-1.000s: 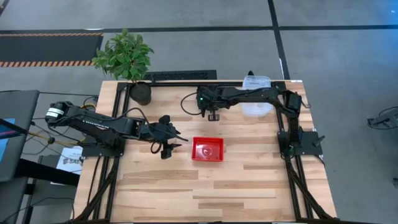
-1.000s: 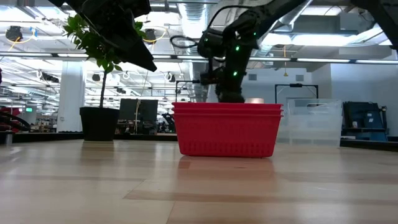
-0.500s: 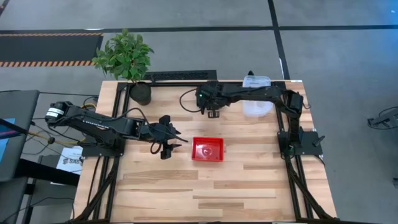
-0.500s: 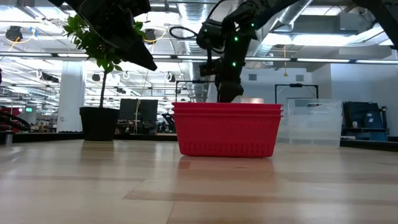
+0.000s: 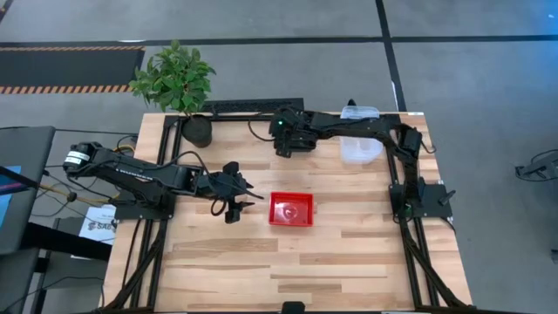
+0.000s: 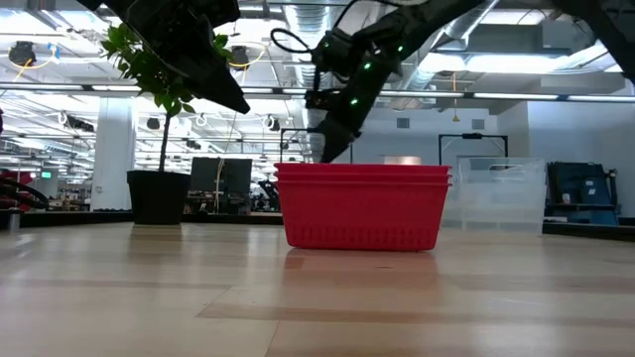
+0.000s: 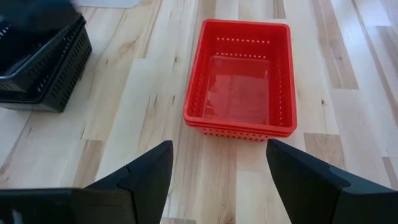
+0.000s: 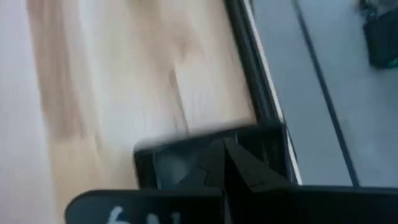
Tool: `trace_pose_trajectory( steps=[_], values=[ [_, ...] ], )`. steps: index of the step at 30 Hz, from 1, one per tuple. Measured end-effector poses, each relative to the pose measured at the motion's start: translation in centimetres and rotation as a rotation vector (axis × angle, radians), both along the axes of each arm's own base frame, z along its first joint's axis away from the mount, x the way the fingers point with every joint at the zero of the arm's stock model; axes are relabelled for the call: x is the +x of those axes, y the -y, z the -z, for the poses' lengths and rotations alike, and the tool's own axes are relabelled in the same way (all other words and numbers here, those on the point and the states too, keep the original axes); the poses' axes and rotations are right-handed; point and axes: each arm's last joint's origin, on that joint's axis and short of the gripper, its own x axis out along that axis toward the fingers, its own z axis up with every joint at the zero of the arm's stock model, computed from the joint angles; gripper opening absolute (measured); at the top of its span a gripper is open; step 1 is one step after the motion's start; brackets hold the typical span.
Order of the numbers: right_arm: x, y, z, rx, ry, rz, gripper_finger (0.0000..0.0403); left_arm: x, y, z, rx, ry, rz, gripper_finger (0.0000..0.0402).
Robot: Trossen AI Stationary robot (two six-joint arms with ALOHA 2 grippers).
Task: Stack baskets by color
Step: Stack the bottom black bin on top of the top black bin, then return to Home Position
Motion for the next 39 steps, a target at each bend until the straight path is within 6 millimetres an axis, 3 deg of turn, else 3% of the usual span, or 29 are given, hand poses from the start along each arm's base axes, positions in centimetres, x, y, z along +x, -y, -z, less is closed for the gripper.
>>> trace_pose_trajectory(
  steps=[4, 12, 25, 30, 36, 39],
  values=[
    [0.4, -0.2, 1.2, 0.019, -0.023, -0.018, 0.0009, 0.0, 0.0, 0.0, 0.0, -0.001, 0.0, 0.0247],
    [0.8, -0.6, 1.3, 0.018, -0.015, -0.04, 0.0004, 0.0, 0.0, 0.0, 0.011, -0.001, 0.006, 0.0247],
    [0.5, -0.2, 1.5, 0.156, 0.013, -0.094, 0.0003, 0.0, 0.0, 0.0, 0.009, 0.0, 0.002, 0.0247],
    [0.4, 0.2, 2.8, 0.197, -0.016, -0.071, 0.0004, 0.0, 0.0, 0.0, 0.008, 0.001, 0.001, 0.0247],
    [0.5, 0.3, 1.4, 0.168, 0.04, -0.068, 0.0003, 0.0, 0.0, 0.0, 0.009, -0.003, 0.002, 0.0247],
    [0.1, 0.4, -0.7, 0.142, 0.065, -0.055, 0.0003, 0.0, -0.1, 0.0, 0.046, 0.0, 0.004, 0.0247]
  ],
)
